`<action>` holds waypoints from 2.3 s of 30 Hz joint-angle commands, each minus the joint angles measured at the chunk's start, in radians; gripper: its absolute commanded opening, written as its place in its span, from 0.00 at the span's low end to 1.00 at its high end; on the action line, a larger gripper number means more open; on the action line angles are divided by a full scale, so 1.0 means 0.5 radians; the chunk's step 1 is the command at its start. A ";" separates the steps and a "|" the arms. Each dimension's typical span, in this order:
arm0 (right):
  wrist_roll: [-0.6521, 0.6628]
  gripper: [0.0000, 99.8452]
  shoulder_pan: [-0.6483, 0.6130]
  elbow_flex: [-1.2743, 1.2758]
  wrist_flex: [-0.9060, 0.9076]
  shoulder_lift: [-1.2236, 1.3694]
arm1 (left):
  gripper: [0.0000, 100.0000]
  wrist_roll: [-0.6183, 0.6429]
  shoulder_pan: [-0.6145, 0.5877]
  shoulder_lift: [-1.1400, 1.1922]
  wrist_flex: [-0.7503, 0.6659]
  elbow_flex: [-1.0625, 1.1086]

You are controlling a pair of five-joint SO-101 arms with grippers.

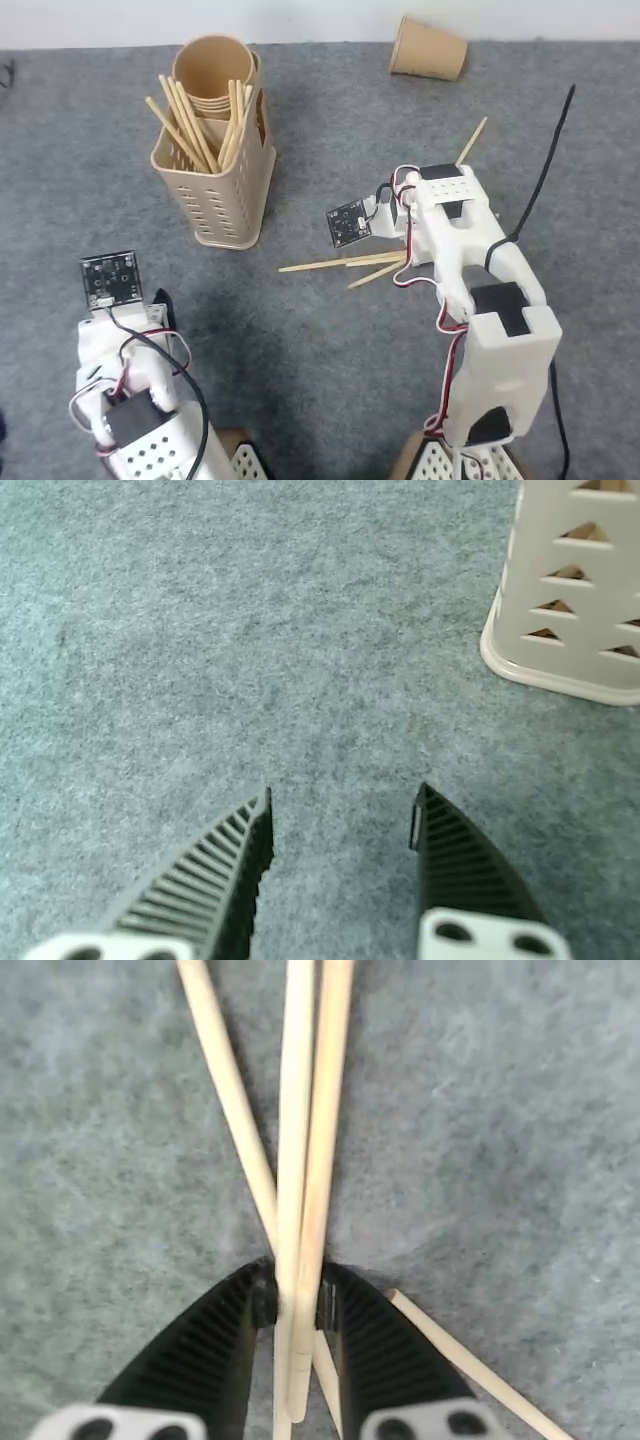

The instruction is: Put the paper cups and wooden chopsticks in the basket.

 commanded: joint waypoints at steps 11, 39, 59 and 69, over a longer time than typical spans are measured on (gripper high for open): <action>-0.430 0.01 -0.041 -0.049 0.020 -0.723 | 0.21 -0.021 0.009 0.006 -0.052 -0.008; -1.697 0.01 -0.557 -0.064 -0.192 -1.972 | 0.21 -0.021 0.006 0.006 -0.049 0.008; -2.486 0.01 -0.701 -0.061 -1.745 -1.524 | 0.21 -0.021 0.012 0.006 -0.052 0.014; -2.219 0.01 -1.079 -0.439 -2.012 -1.045 | 0.21 -0.021 0.015 0.006 -0.052 0.014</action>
